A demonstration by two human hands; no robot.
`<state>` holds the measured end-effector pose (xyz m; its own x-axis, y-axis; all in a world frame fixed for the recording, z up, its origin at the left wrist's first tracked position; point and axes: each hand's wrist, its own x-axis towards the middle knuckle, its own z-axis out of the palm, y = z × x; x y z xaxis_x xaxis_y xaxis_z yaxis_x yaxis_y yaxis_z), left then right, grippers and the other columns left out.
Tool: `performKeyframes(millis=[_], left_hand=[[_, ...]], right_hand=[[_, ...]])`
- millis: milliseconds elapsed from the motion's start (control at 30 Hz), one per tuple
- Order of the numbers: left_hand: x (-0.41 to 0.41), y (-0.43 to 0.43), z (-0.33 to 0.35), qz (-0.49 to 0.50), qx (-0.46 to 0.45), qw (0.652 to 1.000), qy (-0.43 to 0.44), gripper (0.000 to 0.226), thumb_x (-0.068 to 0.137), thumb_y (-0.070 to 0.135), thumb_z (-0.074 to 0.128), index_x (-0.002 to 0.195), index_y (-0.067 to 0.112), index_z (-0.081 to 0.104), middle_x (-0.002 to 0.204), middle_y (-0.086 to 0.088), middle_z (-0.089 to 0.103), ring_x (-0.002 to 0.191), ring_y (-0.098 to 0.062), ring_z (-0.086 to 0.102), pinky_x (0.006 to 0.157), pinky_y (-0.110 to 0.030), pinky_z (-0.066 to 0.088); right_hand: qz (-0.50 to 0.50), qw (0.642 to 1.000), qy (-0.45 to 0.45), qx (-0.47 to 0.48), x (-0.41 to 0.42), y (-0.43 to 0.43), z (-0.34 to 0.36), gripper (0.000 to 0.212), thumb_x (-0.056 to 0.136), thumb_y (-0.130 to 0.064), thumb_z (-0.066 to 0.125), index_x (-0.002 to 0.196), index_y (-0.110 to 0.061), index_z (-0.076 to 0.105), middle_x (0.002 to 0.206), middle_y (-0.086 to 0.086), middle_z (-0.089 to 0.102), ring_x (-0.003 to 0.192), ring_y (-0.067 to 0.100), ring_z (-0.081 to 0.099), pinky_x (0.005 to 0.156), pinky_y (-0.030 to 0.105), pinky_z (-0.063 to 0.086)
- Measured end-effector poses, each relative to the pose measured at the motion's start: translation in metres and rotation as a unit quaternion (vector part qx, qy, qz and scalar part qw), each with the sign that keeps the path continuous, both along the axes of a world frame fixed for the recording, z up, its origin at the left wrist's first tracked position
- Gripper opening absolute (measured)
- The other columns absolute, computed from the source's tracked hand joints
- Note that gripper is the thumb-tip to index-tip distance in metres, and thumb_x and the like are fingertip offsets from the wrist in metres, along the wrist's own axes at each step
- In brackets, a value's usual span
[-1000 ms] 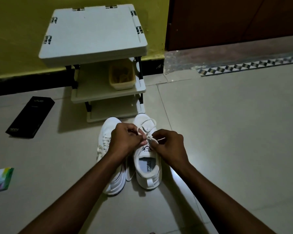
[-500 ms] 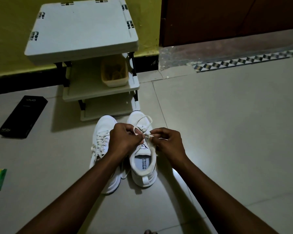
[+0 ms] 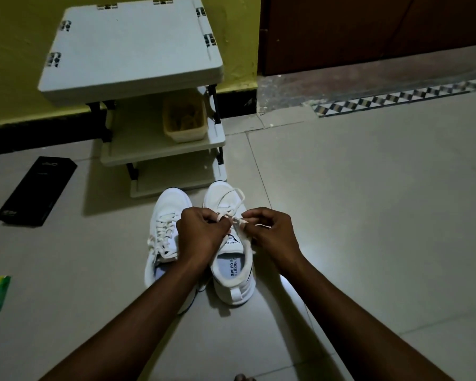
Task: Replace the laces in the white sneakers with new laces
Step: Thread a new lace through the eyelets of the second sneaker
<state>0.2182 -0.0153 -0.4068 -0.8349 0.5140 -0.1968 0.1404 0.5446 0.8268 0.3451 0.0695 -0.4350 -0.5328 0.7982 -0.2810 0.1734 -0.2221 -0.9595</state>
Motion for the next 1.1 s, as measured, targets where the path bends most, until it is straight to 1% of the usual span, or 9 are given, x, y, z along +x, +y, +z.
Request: performKeyframes(millis=[200,333,433,500,633,833,967,1067,1100], left_hand=[[0.000,-0.003,-0.001,-0.032,-0.010,0.999,0.027,0.028,0.073,0.019,0.084,0.053,0.016,0.064,0.052,0.005,0.065,0.055,-0.011,0.064,0.053,-0.020,0.041],[-0.001,-0.003,-0.001,-0.065,-0.004,0.997,0.038,0.029,0.075,0.017,0.084,0.053,0.018,0.064,0.051,0.008,0.063,0.052,-0.005,0.059,0.047,-0.011,0.037],[-0.001,-0.004,-0.004,-0.107,-0.003,0.993,0.057,0.026,0.077,0.017,0.082,0.055,0.015,0.066,0.052,0.005,0.064,0.056,-0.010,0.063,0.053,-0.024,0.045],[0.000,-0.004,-0.004,-0.120,0.001,0.991,0.065,0.027,0.078,0.017,0.081,0.056,0.014,0.066,0.053,0.004,0.065,0.059,-0.014,0.065,0.057,-0.027,0.047],[0.005,-0.007,-0.005,-0.093,0.026,0.993,0.069,0.026,0.079,0.015,0.080,0.057,0.015,0.066,0.053,0.005,0.064,0.057,-0.013,0.065,0.057,-0.032,0.052],[0.005,-0.003,-0.005,-0.146,0.004,0.978,0.146,0.023,0.080,0.020,0.074,0.067,0.019,0.055,0.059,0.005,0.061,0.062,-0.014,0.061,0.057,-0.046,0.052],[0.004,-0.001,0.000,-0.144,0.004,0.980,0.138,0.028,0.078,0.014,0.074,0.086,0.031,0.053,0.067,0.007,0.065,0.069,-0.016,0.065,0.063,-0.044,0.054],[0.004,-0.002,0.000,-0.144,0.010,0.981,0.130,0.029,0.080,0.017,0.079,0.091,0.032,0.056,0.067,0.009,0.066,0.067,-0.009,0.065,0.062,-0.035,0.054],[0.003,-0.003,0.000,-0.145,0.012,0.980,0.136,0.027,0.080,0.018,0.080,0.090,0.031,0.058,0.068,0.010,0.066,0.067,-0.006,0.064,0.061,-0.031,0.053]], right_hand=[[0.003,1.000,-0.001,0.004,-0.001,-0.001,0.000,0.015,0.080,-0.007,0.074,0.090,-0.017,0.076,0.082,0.007,0.075,0.070,0.017,0.068,0.062,0.032,0.052],[-0.010,0.999,-0.020,0.029,-0.002,-0.002,-0.001,0.015,0.078,-0.008,0.075,0.088,-0.020,0.077,0.080,0.003,0.075,0.066,0.014,0.067,0.059,0.030,0.052],[-0.026,0.997,-0.035,0.057,-0.001,-0.004,0.001,0.015,0.078,-0.007,0.075,0.087,-0.019,0.076,0.078,0.001,0.074,0.063,0.010,0.067,0.053,0.025,0.051],[-0.026,0.996,-0.047,0.073,-0.001,-0.004,-0.001,0.016,0.076,-0.010,0.076,0.086,-0.022,0.076,0.077,-0.001,0.074,0.071,0.008,0.069,0.059,0.022,0.053],[-0.014,0.994,-0.052,0.095,-0.001,-0.004,-0.003,0.015,0.074,-0.017,0.078,0.087,-0.026,0.076,0.079,-0.006,0.074,0.079,0.007,0.071,0.073,0.032,0.059],[-0.014,0.994,-0.038,0.101,0.000,-0.006,0.000,0.010,0.080,-0.028,0.081,0.088,-0.025,0.076,0.083,-0.006,0.075,0.083,0.008,0.072,0.072,0.031,0.059],[-0.011,0.997,0.003,0.077,-0.002,-0.001,0.005,0.005,0.091,-0.017,0.072,0.089,-0.016,0.078,0.086,0.000,0.076,0.078,0.022,0.074,0.066,0.030,0.058],[0.005,0.998,-0.008,0.063,-0.006,0.005,0.004,0.009,0.084,-0.011,0.078,0.092,-0.015,0.077,0.085,0.003,0.076,0.074,0.027,0.075,0.070,0.045,0.062],[0.009,0.997,-0.012,0.072,-0.009,0.007,0.002,0.012,0.082,-0.009,0.080,0.091,-0.015,0.077,0.083,0.002,0.076,0.075,0.025,0.075,0.072,0.045,0.063]])
